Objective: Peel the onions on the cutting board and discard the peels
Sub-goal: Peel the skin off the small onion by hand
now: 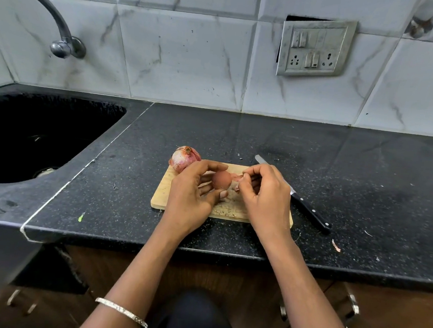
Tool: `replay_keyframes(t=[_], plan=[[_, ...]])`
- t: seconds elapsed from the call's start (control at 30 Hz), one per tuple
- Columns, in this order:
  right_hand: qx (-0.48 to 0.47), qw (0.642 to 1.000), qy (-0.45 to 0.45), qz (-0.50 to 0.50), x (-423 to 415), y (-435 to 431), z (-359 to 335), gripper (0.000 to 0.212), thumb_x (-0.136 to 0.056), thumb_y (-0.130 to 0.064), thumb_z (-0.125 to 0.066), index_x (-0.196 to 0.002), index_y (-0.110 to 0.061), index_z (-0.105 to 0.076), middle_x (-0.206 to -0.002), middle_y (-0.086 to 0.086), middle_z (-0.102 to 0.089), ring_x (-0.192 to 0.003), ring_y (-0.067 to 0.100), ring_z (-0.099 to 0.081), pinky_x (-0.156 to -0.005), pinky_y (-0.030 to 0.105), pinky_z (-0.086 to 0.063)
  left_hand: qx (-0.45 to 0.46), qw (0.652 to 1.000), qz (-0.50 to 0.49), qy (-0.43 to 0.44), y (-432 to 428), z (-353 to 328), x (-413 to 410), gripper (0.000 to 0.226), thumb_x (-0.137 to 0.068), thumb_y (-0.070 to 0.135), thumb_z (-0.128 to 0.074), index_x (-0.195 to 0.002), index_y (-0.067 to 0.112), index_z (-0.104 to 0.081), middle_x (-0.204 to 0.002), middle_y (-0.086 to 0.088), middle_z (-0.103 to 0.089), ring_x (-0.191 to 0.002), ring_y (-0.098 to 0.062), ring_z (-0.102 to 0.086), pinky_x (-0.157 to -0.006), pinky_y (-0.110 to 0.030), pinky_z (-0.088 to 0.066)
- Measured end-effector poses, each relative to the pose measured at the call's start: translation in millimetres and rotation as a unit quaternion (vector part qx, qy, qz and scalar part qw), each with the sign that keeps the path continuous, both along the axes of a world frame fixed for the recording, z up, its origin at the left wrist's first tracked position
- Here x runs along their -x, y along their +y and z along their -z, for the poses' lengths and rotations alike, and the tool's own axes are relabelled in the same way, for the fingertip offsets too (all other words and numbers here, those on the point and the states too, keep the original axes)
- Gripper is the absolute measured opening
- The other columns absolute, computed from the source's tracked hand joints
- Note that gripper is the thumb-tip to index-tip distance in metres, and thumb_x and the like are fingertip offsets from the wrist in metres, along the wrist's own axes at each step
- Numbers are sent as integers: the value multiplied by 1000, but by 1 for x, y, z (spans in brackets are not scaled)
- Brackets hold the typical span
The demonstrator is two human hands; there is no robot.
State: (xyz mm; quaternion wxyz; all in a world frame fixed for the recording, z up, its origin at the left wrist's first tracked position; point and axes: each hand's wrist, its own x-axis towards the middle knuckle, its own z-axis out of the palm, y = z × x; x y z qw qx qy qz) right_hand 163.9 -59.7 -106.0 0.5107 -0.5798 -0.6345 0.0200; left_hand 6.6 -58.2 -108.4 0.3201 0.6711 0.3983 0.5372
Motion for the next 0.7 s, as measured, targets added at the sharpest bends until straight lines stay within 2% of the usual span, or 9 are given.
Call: replay_keyframes(t=[0.1, 0.2, 0.27, 0.33, 0.4, 0.47, 0.57, 0.7], plan=[[-2, 1000, 15, 15, -1, -2, -2, 2, -90, -12, -66, -91, -12, -64, -89, -7, -57, -77, 9, -55, -67, 10, -40, -11, 1000, -14, 8, 3, 3, 1, 52, -81, -10, -77, -114, 27, -65, -120, 5, -66, -109, -2, -64, -86, -18, -56], [-6, 1000, 23, 15, -2, -3, -4, 5, -88, -12, -67, -93, -13, -66, -93, -7, -60, -81, 10, -57, -72, 23, -48, -33, 999, -27, 28, 7, 6, 2, 54, -81, -11, -75, -114, 30, -65, -121, 8, -66, -114, -6, -63, -92, -26, -57], [-15, 1000, 15, -10, -1, -4, -4, 11, -88, -11, -68, -99, -15, -69, -98, -10, -62, -92, 6, -56, -81, 16, -45, -55, 997, -33, 41, 8, 7, 3, 54, -79, -11, -76, -115, 27, -65, -120, 10, -67, -115, -3, -62, -98, -26, -54], [-20, 999, -5, -43, 0, -5, -5, 17, -88, -13, -70, -104, -17, -72, -101, -13, -66, -101, 0, -50, -88, 7, -36, -73, 995, -37, 49, 9, 7, 3, 52, -78, -13, -76, -116, 21, -66, -118, 10, -67, -115, -4, -62, -101, -19, -50], [-19, 998, -15, -63, 0, -6, -5, 16, -88, -18, -72, -104, -21, -74, -100, -14, -70, -102, 3, -53, -88, 7, -36, -81, 995, -35, 49, 10, 7, 2, 52, -77, -14, -76, -117, 18, -66, -117, 10, -67, -115, -7, -63, -99, -18, -49], [-20, 997, -12, -69, -1, -5, -5, 11, -88, -19, -74, -98, -22, -77, -96, -14, -72, -102, 10, -56, -87, 6, -35, -82, 995, -28, 43, 10, 8, 3, 52, -76, -11, -77, -117, 18, -66, -117, 10, -67, -113, -10, -65, -99, -22, -51], [-17, 997, -8, -69, -1, -4, -4, 7, -87, -16, -74, -88, -21, -78, -87, -14, -73, -98, 12, -58, -85, 2, -32, -77, 996, -23, 30, 9, 7, 3, 49, -77, -1, -83, -116, 22, -66, -115, 8, -69, -110, -12, -67, -97, -27, -54], [-11, 997, -27, -64, 0, -2, -2, 5, -88, -20, -71, -84, -19, -74, -83, -11, -70, -93, 14, -55, -80, 6, -33, -73, 996, -30, 29, 7, 3, 2, 46, -75, 10, -89, -112, 25, -68, -114, 10, -70, -109, -10, -68, -96, -24, -54]])
